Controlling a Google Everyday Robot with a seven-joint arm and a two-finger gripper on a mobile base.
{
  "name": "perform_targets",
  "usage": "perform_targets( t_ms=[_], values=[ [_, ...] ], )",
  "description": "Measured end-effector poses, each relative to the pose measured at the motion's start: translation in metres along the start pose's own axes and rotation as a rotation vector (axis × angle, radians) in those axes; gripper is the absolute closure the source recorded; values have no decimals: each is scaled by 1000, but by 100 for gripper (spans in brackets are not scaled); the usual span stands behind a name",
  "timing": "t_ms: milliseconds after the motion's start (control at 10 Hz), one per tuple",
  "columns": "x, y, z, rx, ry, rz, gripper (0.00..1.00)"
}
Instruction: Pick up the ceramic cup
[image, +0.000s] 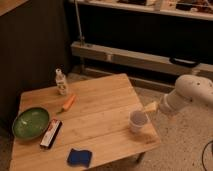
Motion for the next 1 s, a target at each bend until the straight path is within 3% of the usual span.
perform_targets(
  t_ms=[400,1000],
  values=[
    [16,9,22,13,13,-42,20],
    [20,17,60,10,48,-44,20]
  ],
)
